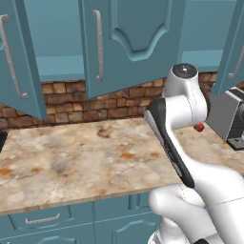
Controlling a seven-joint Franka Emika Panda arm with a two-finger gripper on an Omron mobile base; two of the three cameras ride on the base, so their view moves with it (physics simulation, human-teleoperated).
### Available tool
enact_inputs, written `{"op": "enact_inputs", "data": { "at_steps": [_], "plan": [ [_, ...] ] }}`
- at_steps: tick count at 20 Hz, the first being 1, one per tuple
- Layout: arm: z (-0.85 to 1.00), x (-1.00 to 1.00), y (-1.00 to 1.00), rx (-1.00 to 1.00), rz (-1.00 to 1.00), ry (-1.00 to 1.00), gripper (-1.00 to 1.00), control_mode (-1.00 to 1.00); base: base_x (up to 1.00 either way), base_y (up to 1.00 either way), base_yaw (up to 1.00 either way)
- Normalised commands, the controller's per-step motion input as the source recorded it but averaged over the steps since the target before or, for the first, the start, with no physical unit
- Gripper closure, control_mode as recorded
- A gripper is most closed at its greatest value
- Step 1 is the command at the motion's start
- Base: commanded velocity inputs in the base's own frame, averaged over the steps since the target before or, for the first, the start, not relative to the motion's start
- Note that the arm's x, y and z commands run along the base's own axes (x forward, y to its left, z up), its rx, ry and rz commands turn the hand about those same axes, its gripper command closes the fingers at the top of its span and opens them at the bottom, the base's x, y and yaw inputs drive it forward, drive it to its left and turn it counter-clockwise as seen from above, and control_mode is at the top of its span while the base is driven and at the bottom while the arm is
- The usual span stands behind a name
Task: Close all open cabinet doors.
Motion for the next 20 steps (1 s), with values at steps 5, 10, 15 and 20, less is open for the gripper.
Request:
{"op": "enact_inputs", "data": {
  "at_steps": [5,10,15,20],
  "plan": [
    [-0.02,-0.34,-0.38,-0.09,0.0,-0.16,-1.0,-1.0,0.0,0.0,0.0],
    [0.01,-0.58,-0.55,0.0,0.0,-0.11,-1.0,-1.0,0.0,0.0,0.0],
    [0.21,-0.52,-0.73,0.03,0.0,-0.09,-1.0,-1.0,0.0,0.0,0.0],
    [0.28,-0.48,-0.86,0.05,0.01,-0.14,-1.0,-1.0,0.0,0.0,0.0]
  ]
}}
